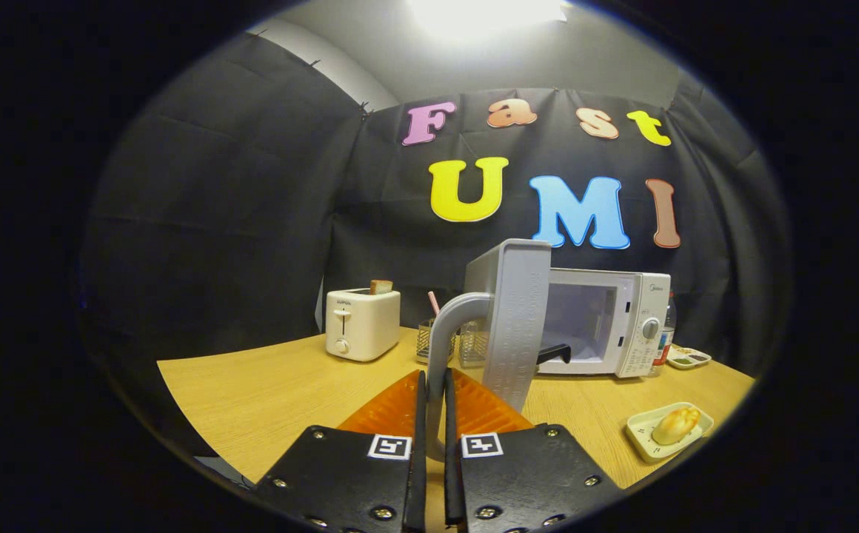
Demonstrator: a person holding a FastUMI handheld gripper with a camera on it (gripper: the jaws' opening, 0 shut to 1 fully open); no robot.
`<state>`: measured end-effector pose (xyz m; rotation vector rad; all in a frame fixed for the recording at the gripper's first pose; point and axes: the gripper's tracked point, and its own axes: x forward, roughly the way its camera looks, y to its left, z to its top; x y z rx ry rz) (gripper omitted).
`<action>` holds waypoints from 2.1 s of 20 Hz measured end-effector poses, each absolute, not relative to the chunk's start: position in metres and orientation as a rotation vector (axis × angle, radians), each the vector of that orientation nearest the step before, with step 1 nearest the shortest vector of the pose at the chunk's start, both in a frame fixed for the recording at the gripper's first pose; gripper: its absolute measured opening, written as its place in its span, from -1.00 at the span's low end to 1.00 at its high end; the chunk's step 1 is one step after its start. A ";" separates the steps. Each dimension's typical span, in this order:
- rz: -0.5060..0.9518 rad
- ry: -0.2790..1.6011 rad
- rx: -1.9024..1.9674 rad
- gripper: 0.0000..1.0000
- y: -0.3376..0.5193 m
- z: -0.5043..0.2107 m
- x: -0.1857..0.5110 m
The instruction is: Open the microwave, put the food inside, and close the microwave door.
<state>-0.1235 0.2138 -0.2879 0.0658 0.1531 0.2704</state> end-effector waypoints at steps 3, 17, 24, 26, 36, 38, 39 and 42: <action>0.321 0.152 0.070 -0.79 0.213 -0.283 -0.132; 0.405 0.114 0.003 0.36 0.114 -0.267 -0.175; 0.160 0.193 0.059 0.92 0.005 -0.296 -0.158; 0.123 0.222 0.059 0.93 -0.018 -0.307 -0.153; 0.035 0.477 0.133 0.93 -0.091 -0.398 -0.127; 0.021 0.555 0.148 0.93 -0.097 -0.420 -0.123; 0.007 0.588 0.142 0.93 -0.101 -0.428 -0.123; 0.010 0.653 0.156 0.96 -0.100 -0.437 -0.113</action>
